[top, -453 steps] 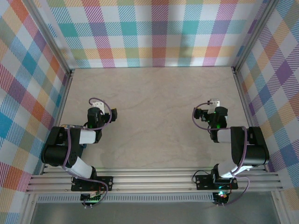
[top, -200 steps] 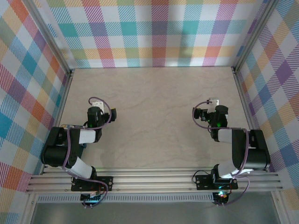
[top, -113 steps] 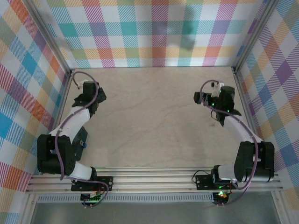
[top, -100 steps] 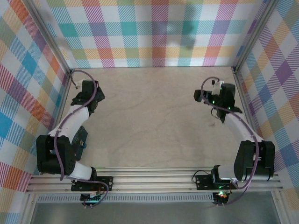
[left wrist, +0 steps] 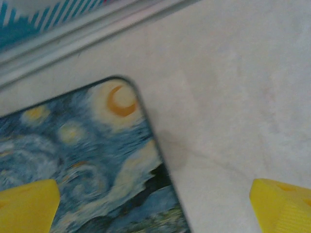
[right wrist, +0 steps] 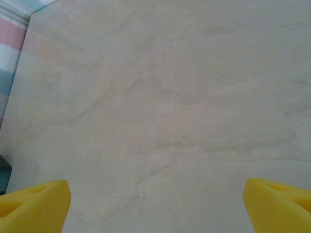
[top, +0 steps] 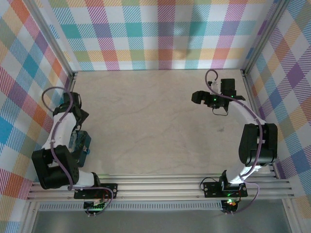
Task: Unlock the padlock with the key
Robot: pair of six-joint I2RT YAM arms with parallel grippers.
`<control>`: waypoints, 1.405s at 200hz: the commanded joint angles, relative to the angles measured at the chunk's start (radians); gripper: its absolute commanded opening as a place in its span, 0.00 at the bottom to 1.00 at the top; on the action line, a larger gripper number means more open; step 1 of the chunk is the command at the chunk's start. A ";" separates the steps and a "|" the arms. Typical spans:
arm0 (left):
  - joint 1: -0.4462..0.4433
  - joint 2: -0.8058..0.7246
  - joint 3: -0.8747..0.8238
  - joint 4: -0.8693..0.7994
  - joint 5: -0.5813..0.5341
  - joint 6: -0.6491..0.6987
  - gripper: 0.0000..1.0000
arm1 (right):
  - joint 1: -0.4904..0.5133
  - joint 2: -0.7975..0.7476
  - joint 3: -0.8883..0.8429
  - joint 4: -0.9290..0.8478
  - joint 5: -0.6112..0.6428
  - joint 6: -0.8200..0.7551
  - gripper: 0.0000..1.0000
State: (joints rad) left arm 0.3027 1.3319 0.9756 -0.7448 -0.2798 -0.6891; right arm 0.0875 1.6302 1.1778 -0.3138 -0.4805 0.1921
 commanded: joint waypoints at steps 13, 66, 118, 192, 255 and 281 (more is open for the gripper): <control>0.070 -0.086 -0.108 0.044 0.168 0.012 0.94 | 0.086 0.047 0.081 -0.098 -0.023 -0.040 0.89; 0.070 -0.054 -0.183 0.144 0.342 0.039 0.84 | 0.169 0.110 0.160 -0.114 -0.064 -0.024 0.89; 0.011 0.002 -0.189 0.189 0.436 0.060 0.83 | 0.169 0.115 0.173 -0.122 -0.073 -0.023 0.89; -0.204 0.206 -0.020 0.207 0.470 0.066 0.85 | 0.169 0.066 0.106 -0.117 -0.052 -0.012 0.89; -0.393 0.417 0.263 0.128 0.505 0.084 0.86 | 0.169 0.017 0.063 -0.131 0.030 0.038 0.88; -0.406 0.435 0.352 0.080 0.504 0.104 0.85 | 0.172 0.023 0.092 -0.182 0.126 0.068 0.86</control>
State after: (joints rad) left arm -0.0856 1.7279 1.2842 -0.5175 0.1680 -0.6052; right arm 0.2615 1.6783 1.2552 -0.4385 -0.4408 0.2218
